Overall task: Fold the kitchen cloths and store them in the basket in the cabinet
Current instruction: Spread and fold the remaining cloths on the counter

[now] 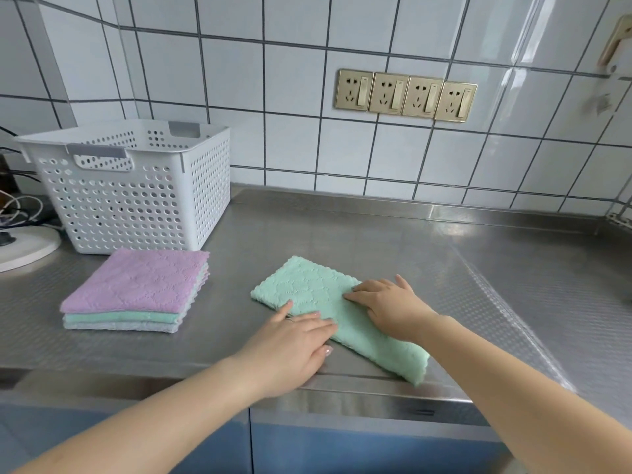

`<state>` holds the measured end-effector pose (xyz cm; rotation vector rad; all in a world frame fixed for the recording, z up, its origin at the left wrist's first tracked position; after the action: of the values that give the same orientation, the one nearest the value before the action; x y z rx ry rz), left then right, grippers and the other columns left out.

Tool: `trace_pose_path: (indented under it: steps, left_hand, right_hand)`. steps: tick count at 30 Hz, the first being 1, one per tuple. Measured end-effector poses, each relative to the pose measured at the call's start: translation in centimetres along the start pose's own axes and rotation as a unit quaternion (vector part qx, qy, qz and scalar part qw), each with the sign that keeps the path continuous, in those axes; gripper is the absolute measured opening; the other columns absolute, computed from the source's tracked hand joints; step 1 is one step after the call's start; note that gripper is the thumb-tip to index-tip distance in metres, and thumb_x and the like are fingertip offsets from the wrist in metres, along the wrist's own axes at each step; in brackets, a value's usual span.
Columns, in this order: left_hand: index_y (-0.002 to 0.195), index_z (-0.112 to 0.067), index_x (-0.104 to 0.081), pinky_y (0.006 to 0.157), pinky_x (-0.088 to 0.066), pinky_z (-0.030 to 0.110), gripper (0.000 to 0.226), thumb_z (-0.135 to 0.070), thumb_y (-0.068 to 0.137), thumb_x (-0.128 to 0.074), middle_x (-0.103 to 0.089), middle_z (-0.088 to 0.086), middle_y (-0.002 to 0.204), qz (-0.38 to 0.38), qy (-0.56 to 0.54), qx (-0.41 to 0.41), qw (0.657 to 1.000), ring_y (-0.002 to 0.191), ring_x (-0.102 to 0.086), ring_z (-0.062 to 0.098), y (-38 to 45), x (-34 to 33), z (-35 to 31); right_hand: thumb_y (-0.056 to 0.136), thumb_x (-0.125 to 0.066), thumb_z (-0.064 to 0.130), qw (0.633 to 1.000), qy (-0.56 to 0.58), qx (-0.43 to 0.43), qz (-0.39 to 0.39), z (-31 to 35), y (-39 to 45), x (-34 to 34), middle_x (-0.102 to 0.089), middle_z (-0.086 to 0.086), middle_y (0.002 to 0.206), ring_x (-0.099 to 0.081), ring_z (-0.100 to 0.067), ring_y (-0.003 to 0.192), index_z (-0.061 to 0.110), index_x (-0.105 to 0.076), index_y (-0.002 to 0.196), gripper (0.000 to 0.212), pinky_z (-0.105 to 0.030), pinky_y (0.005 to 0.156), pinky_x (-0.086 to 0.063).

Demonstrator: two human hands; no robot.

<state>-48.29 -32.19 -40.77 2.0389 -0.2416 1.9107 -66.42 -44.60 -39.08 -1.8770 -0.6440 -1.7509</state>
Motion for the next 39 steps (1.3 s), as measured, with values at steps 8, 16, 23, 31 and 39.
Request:
trace_pose_path:
  steps: [8,16,23,31,39]
  left_hand:
    - [0.147,-0.033,-0.025,0.115,0.01,0.033,0.046,-0.032,0.101,-0.025,-0.023,-0.021,0.153,0.02,0.026,-0.038,0.999,0.141,-0.011,-0.005,-2.1,0.9,3.3]
    - [0.144,-0.027,-0.036,0.116,0.012,0.034,0.052,-0.02,0.092,-0.034,-0.032,-0.013,0.15,0.016,0.023,-0.15,0.988,0.142,-0.017,0.002,-4.2,2.2,3.8]
    - [0.142,-0.038,0.023,0.112,0.023,0.035,0.078,-0.031,0.084,-0.03,0.026,-0.014,0.152,0.092,0.096,-0.17,0.976,0.139,0.027,0.004,-5.0,0.5,2.3]
    - [0.143,-0.038,0.003,0.117,0.009,0.021,0.076,-0.003,0.085,-0.031,0.002,-0.023,0.151,0.061,-0.019,-0.159,0.985,0.14,0.009,-0.006,-4.3,0.2,1.8]
    - [0.105,-0.031,-0.062,0.081,-0.04,0.009,0.018,-0.031,0.095,-0.046,-0.068,-0.016,0.1,-0.138,-0.434,0.05,0.889,0.087,-0.057,-0.009,-1.7,1.1,2.0]
  right_hand:
    - [0.093,-0.039,0.025,0.997,-0.024,0.052,-0.059,0.2,-4.7,-0.1,-0.052,0.006,0.119,-0.044,-0.019,0.114,0.037,-0.048,0.134,0.043,-0.044,0.114,-0.016]
    - [0.085,-0.05,0.021,0.975,0.042,0.172,-0.136,1.2,-11.1,-0.3,-0.055,-0.005,0.125,-0.049,-0.025,0.121,0.028,-0.06,0.126,0.043,-0.041,0.105,-0.037]
    - [0.083,-0.049,0.033,0.97,-0.063,0.221,-0.074,-0.4,-13.5,-1.7,-0.021,0.004,0.156,-0.017,-0.013,0.144,0.03,-0.021,0.148,0.071,-0.048,0.115,-0.02]
    - [0.09,-0.059,0.021,0.938,0.037,0.265,-0.222,2.0,-13.4,-2.3,-0.056,-0.001,0.134,-0.054,-0.015,0.123,0.017,-0.057,0.129,0.039,-0.038,0.106,-0.04]
    - [0.092,-0.05,0.019,0.855,0.445,-0.042,-0.264,3.0,-10.5,-0.3,-0.052,0.003,0.064,-0.041,-0.003,0.057,0.023,-0.062,0.082,0.017,-0.018,0.056,-0.035]
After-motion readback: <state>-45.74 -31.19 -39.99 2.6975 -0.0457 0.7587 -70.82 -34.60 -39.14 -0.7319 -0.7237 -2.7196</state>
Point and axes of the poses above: each hand's wrist, its own y-axis towards the middle knuckle, its own x-axis out of the back of the hand, z = x × y, the point moved 1 cm from there along y, towards the middle knuckle
